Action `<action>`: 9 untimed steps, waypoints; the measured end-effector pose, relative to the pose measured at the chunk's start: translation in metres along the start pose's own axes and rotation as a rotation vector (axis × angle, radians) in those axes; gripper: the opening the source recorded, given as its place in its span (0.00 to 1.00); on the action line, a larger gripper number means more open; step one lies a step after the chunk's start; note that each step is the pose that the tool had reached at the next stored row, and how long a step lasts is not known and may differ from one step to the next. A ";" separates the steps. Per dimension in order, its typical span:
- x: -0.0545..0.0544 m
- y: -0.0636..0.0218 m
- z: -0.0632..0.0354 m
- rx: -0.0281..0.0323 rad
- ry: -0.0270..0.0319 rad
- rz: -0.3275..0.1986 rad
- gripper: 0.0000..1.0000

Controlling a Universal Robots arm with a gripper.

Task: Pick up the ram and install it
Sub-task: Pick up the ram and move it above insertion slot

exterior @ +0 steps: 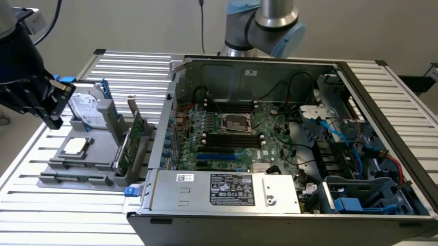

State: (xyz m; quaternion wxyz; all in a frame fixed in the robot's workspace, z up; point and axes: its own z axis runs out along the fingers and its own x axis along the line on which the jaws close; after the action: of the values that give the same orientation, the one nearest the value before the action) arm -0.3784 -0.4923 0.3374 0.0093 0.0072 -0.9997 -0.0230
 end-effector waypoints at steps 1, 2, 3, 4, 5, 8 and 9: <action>0.000 -0.0001 -0.0001 0.0004 -0.0034 -0.014 0.11; 0.000 -0.0001 0.0000 0.0006 -0.0044 -0.034 0.11; 0.000 -0.0001 0.0000 0.0009 -0.0038 -0.051 0.11; 0.000 0.0000 0.0000 0.0012 -0.0029 -0.070 0.11; 0.000 0.0000 0.0000 0.0015 -0.0020 -0.088 0.11; 0.000 0.0000 0.0001 0.0023 0.0005 -0.142 0.11; 0.000 0.0000 0.0001 0.0026 0.0013 -0.160 0.11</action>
State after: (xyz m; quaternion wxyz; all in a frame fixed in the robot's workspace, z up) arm -0.3783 -0.4922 0.3372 0.0081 0.0871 -0.9959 -0.0224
